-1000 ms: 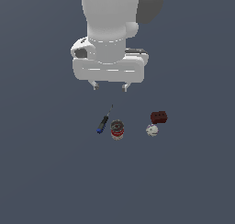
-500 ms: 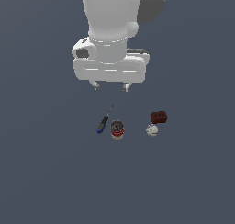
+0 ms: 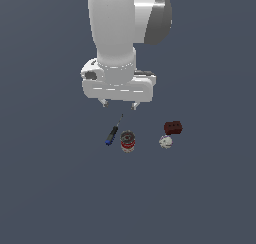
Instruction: Pick up a designated object from a clutter of objects.
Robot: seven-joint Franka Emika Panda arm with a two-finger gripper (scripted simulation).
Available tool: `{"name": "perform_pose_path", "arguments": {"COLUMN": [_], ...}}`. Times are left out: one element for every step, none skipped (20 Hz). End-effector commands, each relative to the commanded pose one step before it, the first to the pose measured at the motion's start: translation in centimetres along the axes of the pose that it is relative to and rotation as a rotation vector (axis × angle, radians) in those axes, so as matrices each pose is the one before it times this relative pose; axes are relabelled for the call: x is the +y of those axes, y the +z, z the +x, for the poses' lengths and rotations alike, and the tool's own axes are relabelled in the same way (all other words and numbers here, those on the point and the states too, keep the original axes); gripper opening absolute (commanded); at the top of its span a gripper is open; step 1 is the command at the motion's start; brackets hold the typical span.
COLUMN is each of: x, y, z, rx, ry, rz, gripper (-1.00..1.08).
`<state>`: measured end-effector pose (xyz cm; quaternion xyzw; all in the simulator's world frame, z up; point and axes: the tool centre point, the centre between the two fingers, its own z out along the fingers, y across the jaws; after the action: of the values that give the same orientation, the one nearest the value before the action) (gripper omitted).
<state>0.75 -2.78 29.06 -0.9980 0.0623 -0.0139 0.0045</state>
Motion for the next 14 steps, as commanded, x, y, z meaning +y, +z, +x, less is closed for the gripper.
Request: {"name": "perform_pose_path", "arguments": {"x": [0.346,0.164,0.175,0.193,0.209,0.225,0.233,0.24,0.245,0.252,0.259,0.266,0.272,0.278], "y": [1.87,0.846,0.894,0.941,0.986,1.025,1.025,1.013,1.0,0.986,0.972,0.958,0.942,0.923], "z": [-0.217,-0.118,-0.143,-0.169,-0.199,-0.232,-0.257,-0.279,-0.301,-0.322,-0.343,-0.363,-0.384,-0.401], "rx": [-0.00264,-0.00095,-0.00099,-0.00105,-0.0011,-0.00114,-0.00114,-0.00113,-0.00111,-0.00109,-0.00107,-0.00106,-0.00103,-0.00101], "ry": [0.0148,0.00689,0.00733,0.00785,0.00835,0.00881,0.00894,0.009,0.00901,0.00907,0.00909,0.00914,0.00913,0.00912], "rz": [0.00119,0.00048,0.00043,0.00038,0.0003,0.00021,0.00009,-0.00003,-0.00015,-0.00027,-0.0004,-0.00052,-0.00065,-0.00078], "gripper": [1.0,1.0,1.0,1.0,1.0,1.0,1.0,1.0,1.0,1.0,1.0,1.0,1.0,1.0]}}
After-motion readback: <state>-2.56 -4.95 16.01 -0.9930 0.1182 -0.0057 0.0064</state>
